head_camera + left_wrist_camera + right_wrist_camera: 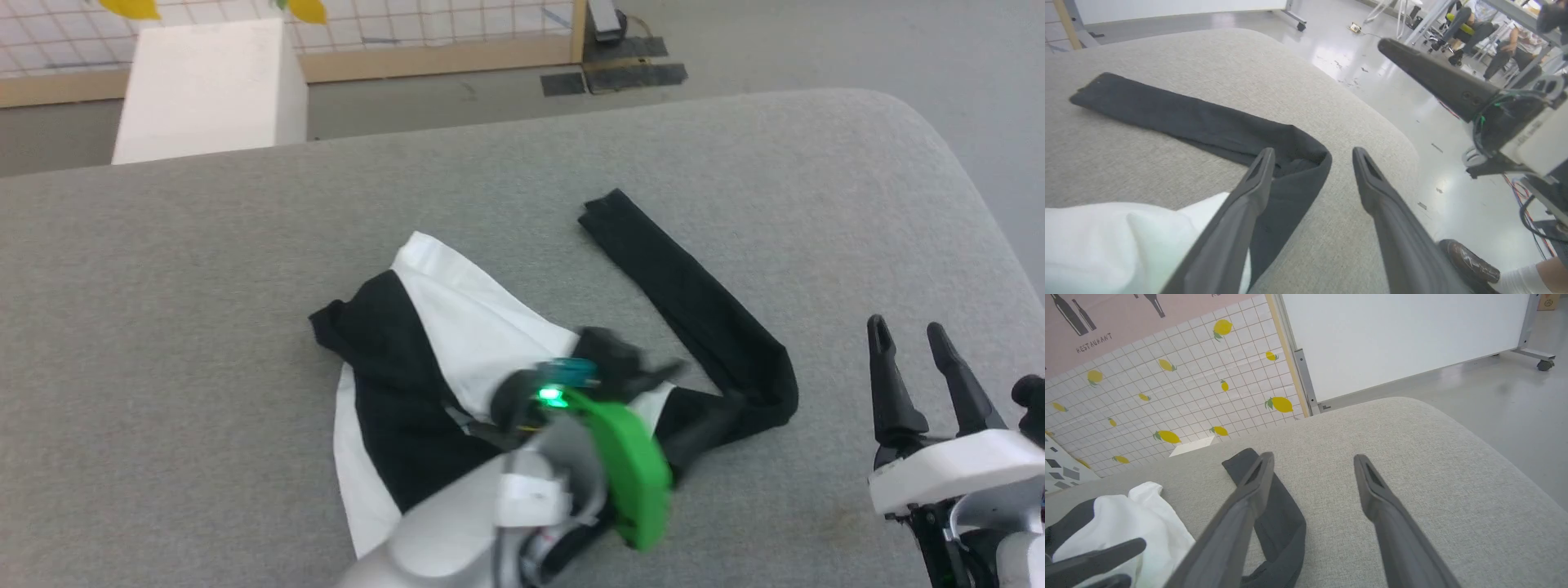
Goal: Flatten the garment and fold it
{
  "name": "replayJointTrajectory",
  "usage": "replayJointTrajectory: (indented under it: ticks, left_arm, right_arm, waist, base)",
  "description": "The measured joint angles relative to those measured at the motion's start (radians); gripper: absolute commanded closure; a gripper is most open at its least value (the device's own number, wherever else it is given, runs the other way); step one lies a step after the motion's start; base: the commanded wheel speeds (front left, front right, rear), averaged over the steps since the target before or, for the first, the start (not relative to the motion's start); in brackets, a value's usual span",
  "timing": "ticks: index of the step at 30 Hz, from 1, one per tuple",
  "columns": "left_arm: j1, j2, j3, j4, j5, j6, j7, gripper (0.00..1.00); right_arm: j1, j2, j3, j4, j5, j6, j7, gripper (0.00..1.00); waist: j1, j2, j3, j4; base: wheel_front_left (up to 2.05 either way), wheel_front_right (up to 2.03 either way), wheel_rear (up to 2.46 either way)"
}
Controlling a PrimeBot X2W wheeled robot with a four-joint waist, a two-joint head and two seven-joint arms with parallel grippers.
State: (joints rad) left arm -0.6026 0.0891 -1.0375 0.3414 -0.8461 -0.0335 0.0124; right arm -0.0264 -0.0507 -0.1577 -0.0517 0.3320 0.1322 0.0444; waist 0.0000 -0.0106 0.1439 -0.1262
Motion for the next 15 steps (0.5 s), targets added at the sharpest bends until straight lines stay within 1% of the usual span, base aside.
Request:
replayJointTrajectory:
  ticks: [2, 4, 5, 8, 9, 10, 13, 15]
  left_arm:
    - [0.025, 0.044, 0.034, -0.024, 0.001, 0.057, -0.025, 0.0]
    - [0.05, 0.1, 0.062, -0.05, 0.007, 0.118, -0.037, 0.0]
    - [0.062, 0.121, 0.072, -0.061, 0.009, 0.14, -0.04, 0.0]
    - [0.114, 0.179, 0.111, -0.105, 0.012, 0.223, -0.06, 0.0]
    - [0.154, 0.211, 0.15, -0.139, 0.012, 0.278, -0.097, 0.0]
    - [0.173, 0.224, 0.169, -0.155, 0.012, 0.303, -0.123, 0.0]
    - [0.222, 0.261, 0.236, -0.19, 0.02, 0.364, -0.212, 0.0]
    - [0.253, 0.278, 0.293, -0.208, 0.027, 0.394, -0.249, 0.0]
  right_arm:
    - [0.01, 0.0, 0.003, -0.005, 0.0, 0.0, 0.002, 0.0]
    - [0.018, 0.0, 0.013, -0.012, 0.0, 0.0, 0.01, 0.0]
    - [0.021, 0.0, 0.022, -0.015, -0.002, 0.0, 0.016, 0.0]
    - [0.029, -0.001, 0.076, -0.019, -0.036, 0.0, 0.057, 0.0]
    - [0.041, 0.0, 0.135, -0.016, -0.072, 0.0, 0.128, 0.0]
    - [0.049, 0.0, 0.167, -0.011, -0.097, 0.0, 0.174, 0.0]
    - [0.059, -0.01, 0.234, 0.01, -0.148, 0.0, 0.287, 0.0]
    - [0.057, -0.023, 0.248, 0.027, -0.163, 0.0, 0.336, 0.0]
  waist:
    - [0.0, 0.0, -0.008, 0.014]
    - [0.0, 0.0, -0.015, 0.03]
    - [0.0, 0.0, -0.017, 0.036]
    - [0.0, 0.0, -0.024, 0.052]
    - [0.0, 0.0, -0.026, 0.058]
    - [0.0, 0.0, -0.025, 0.061]
    - [0.0, 0.0, -0.015, 0.068]
    - [0.0, 0.0, -0.006, 0.074]
  base:
    - [0.0, 0.0, 0.0]
    - [0.0, 0.0, 0.0]
    - [0.0, 0.0, 0.0]
    - [0.0, 0.0, 0.0]
    - [0.0, 0.0, 0.0]
    - [0.0, 0.0, 0.0]
    - [0.0, 0.0, 0.0]
    - [0.0, 0.0, 0.0]
